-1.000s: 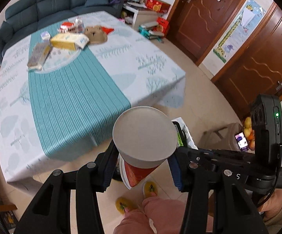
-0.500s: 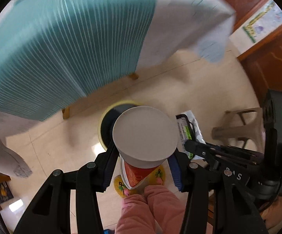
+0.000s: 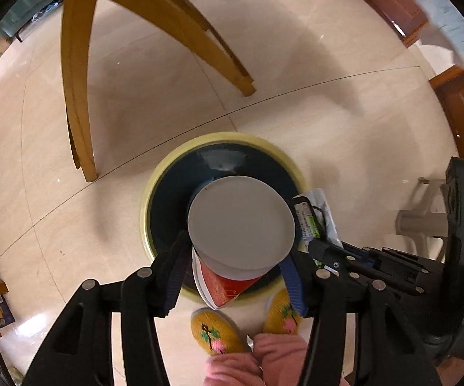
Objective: Collect trash
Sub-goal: 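Carry the cup and packet down over the trash bin and open both tools, then raise both tools back toward the table, then grasp the silver-black box with the left tool while the right grasps the yellow toothpaste box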
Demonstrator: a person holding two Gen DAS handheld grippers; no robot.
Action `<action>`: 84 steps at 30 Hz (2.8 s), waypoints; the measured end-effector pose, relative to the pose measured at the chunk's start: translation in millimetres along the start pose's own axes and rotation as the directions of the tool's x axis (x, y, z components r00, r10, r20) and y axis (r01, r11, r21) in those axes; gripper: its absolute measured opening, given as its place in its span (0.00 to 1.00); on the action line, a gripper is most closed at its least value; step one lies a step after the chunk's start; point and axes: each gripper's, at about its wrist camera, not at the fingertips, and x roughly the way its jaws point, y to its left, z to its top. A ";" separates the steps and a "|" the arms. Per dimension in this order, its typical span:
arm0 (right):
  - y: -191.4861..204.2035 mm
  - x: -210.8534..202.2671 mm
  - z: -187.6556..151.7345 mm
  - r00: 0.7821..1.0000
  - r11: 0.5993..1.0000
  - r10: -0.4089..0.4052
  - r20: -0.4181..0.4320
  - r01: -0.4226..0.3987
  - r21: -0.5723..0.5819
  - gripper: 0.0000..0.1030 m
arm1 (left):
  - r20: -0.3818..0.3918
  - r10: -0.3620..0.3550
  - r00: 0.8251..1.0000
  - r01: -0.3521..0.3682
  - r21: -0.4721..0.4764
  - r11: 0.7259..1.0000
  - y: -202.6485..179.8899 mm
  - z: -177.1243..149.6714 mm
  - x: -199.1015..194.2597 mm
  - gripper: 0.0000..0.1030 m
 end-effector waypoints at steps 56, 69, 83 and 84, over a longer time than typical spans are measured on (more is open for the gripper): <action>134.2 -281.6 -26.7 0.987 0.952 0.067 0.147 -0.019 -0.306 0.67 | 0.226 0.121 0.967 -0.061 -0.255 0.965 19.8 -29.3 -315.6 0.85; 181.9 -399.6 -7.1 0.953 0.881 0.172 0.248 -0.036 -0.473 0.67 | 0.435 0.245 0.866 -0.079 -0.366 0.927 26.8 -1.8 -462.9 0.85; 233.6 -430.3 59.7 0.907 0.838 0.240 0.345 -0.014 -0.546 0.67 | 0.489 0.279 0.826 -0.089 -0.375 0.923 87.2 60.0 -504.4 0.85; 240.3 -427.4 68.0 0.905 0.841 0.234 0.355 -0.005 -0.541 0.67 | 0.487 0.270 0.830 -0.089 -0.362 0.928 94.2 69.3 -502.4 0.85</action>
